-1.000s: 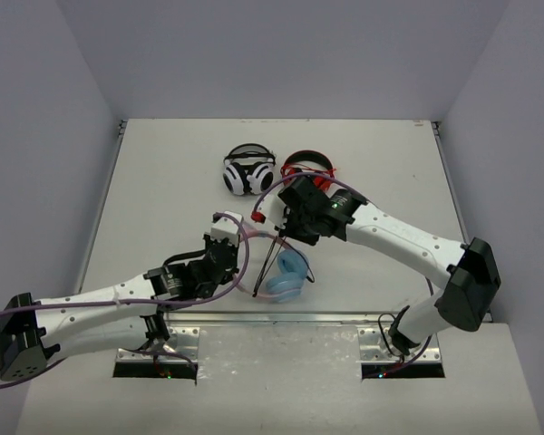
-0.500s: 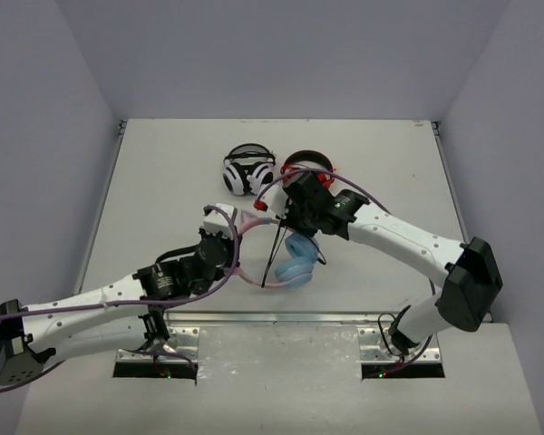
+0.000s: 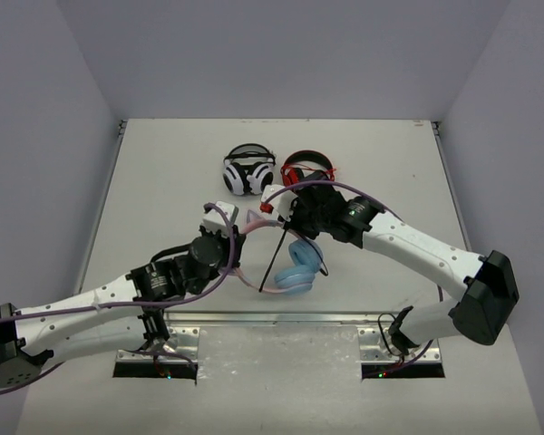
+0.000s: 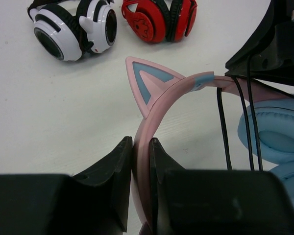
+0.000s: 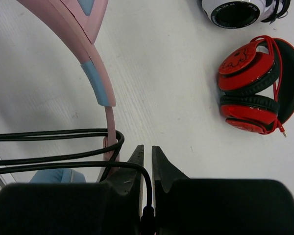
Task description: Wrap the headphones
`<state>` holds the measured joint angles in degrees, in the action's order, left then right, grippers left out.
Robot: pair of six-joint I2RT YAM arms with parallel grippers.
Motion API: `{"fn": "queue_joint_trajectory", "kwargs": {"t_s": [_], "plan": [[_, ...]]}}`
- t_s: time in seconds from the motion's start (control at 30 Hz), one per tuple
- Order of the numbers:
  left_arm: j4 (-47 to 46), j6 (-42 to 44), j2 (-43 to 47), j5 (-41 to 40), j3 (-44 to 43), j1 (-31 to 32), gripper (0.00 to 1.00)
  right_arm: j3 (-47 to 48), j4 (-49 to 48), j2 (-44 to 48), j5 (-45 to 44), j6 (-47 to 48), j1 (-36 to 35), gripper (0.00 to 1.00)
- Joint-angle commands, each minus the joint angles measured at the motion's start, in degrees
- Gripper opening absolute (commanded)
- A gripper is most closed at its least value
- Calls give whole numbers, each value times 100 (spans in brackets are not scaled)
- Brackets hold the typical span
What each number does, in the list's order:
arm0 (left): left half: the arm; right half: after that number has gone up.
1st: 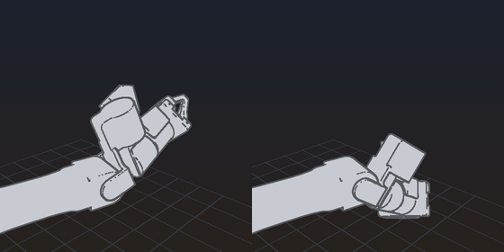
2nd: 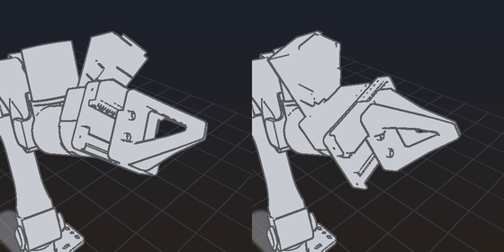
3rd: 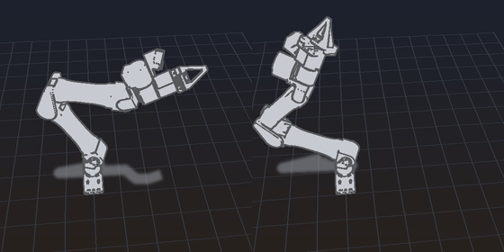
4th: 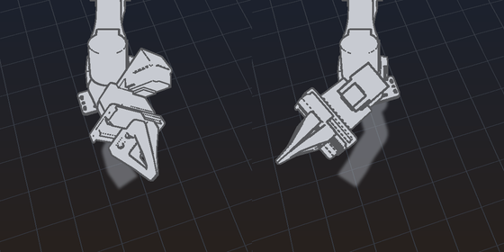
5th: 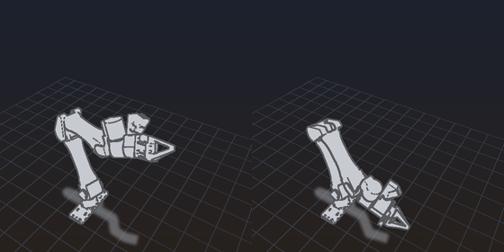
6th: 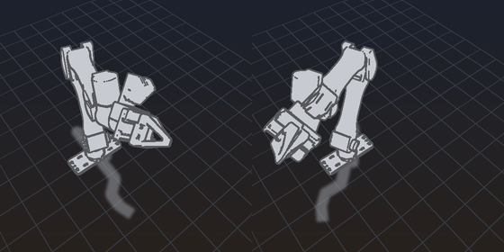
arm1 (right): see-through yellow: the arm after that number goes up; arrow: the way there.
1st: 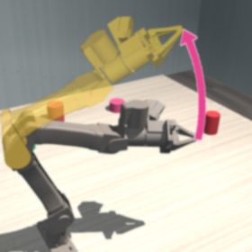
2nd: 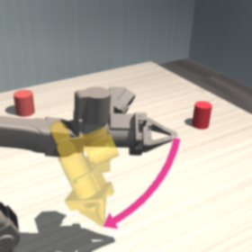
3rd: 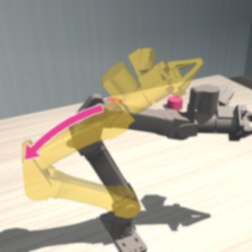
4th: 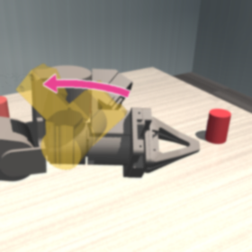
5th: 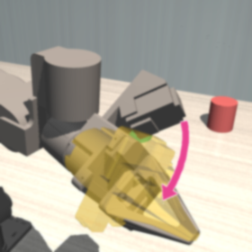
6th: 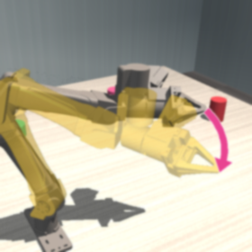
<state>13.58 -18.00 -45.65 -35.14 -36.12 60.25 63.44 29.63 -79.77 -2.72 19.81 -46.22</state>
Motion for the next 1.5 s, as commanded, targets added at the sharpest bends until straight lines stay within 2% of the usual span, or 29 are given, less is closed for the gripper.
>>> {"fn": "queue_joint_trajectory", "kwargs": {"t_s": [0.0,0.1,0.2,0.37,0.63,0.73,0.8,1.2,1.23,1.27,1.3,1.47], "plan": [[-251,16,205,420,-326,57,0,37,-300,189,17,40,148,8],[-321,33,363,463,-299,57,0,19,-247,128,-9,58,166,9],[-479,95,495,551,-159,57,0,45,-160,58,104,128,209,15],[-629,68,680,411,-27,57,1,133,51,58,394,181,253,19],[-568,112,671,393,-185,57,0,292,192,-109,597,286,332,26],[-480,147,663,376,-299,57,0,283,175,-162,624,199,490,29],[-401,174,662,402,-369,57,1,222,26,-171,545,111,578,35],[-471,156,645,754,-405,57,1,371,8,-285,572,-337,1088,42],[-497,130,671,780,-379,57,0,397,17,-346,510,-416,1088,44],[-532,130,697,824,-361,57,0,415,34,-381,449,-469,1106,68],[-558,130,741,833,-352,57,0,450,52,-417,413,-504,1115,74],[-682,121,829,807,-264,57,0,441,52,-487,404,-715,1272,74]]}}
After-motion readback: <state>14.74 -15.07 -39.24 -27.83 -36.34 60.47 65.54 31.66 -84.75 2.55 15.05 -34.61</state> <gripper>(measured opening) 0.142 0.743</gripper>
